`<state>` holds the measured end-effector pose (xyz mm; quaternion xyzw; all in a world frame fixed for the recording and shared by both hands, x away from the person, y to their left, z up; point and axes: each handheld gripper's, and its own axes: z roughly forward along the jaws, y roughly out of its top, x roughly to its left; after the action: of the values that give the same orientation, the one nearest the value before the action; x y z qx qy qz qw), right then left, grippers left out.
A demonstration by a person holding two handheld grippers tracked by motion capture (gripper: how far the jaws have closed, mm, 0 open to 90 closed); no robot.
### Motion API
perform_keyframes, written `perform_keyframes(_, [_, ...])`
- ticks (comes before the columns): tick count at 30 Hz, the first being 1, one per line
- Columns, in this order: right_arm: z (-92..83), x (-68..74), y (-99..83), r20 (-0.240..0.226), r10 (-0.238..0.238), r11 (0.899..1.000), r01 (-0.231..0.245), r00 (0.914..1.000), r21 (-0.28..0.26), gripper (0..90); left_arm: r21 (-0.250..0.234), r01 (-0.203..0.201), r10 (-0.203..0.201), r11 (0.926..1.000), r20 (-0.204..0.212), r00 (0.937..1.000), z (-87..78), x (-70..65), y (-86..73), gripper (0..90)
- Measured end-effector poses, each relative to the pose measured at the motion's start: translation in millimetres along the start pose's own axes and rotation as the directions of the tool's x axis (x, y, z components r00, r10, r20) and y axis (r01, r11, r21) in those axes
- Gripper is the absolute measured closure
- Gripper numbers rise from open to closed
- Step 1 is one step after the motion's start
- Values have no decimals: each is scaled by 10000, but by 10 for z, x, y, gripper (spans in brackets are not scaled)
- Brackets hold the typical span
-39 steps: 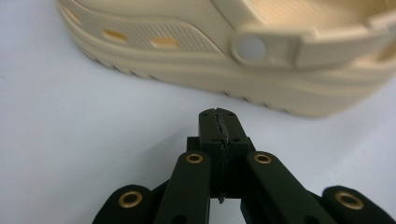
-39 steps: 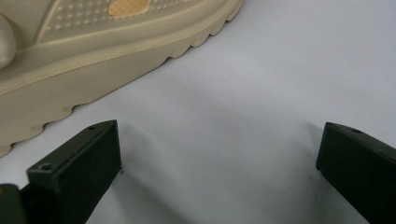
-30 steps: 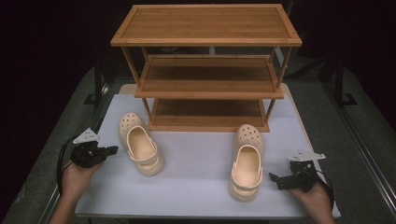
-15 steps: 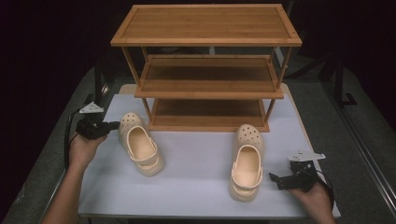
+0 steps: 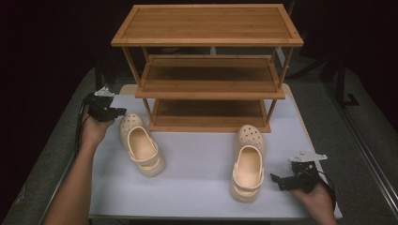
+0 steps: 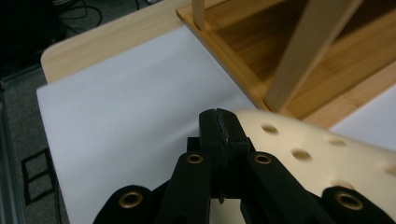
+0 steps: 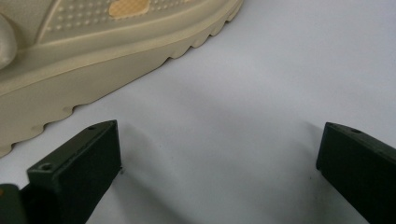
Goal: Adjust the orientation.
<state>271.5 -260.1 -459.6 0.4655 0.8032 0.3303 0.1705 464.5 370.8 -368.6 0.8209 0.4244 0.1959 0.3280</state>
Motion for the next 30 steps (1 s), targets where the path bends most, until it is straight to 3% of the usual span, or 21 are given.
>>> perform_keyframes(7, [0, 0, -1, 2, -2, 10000, 2, 10000, -4, 0, 273, -61, 63, 9996, -75, 10000, 184, 98, 109, 900])
perform_keyframes(12, [0, 0, 0, -1, -3, 10000, 3, 10000, -2, 0, 662, -5, 10, 9978, -73, 10000, 278, 117, 64, 900])
perform_keyframes(14, [0, 0, -1, -1, -2, 10000, 2, 10000, -3, 0, 820, 5, -16, 9966, 123, 9999, 309, 120, 29, 900])
perform_keyframes(22, [0, 0, -1, 0, -5, 10000, 5, 10000, -2, 0, 942, -18, 11, 9955, 78, 10000, 280, 84, 19, 900])
perform_keyframes(25, [0, 0, -1, 1, -2, 10000, 2, 10000, 0, 0, 944, -198, 194, 9953, 43, 9998, 251, 54, 3, 900])
perform_keyframes(27, [0, 0, -1, 1, -4, 10000, 4, 10000, 2, 0, 871, -174, 163, 9960, 133, 9998, 233, 29, -33, 900])
perform_keyframes(29, [0, 0, 0, 0, -3, 10000, 3, 10000, -1, 0, 834, -304, 261, 9961, 532, 9982, 236, -14, -83, 900])
perform_keyframes(30, [0, 0, -1, 2, -6, 10000, 6, 10000, 6, 0, 782, -284, 252, 9965, 413, 9988, 225, -46, -99, 900])
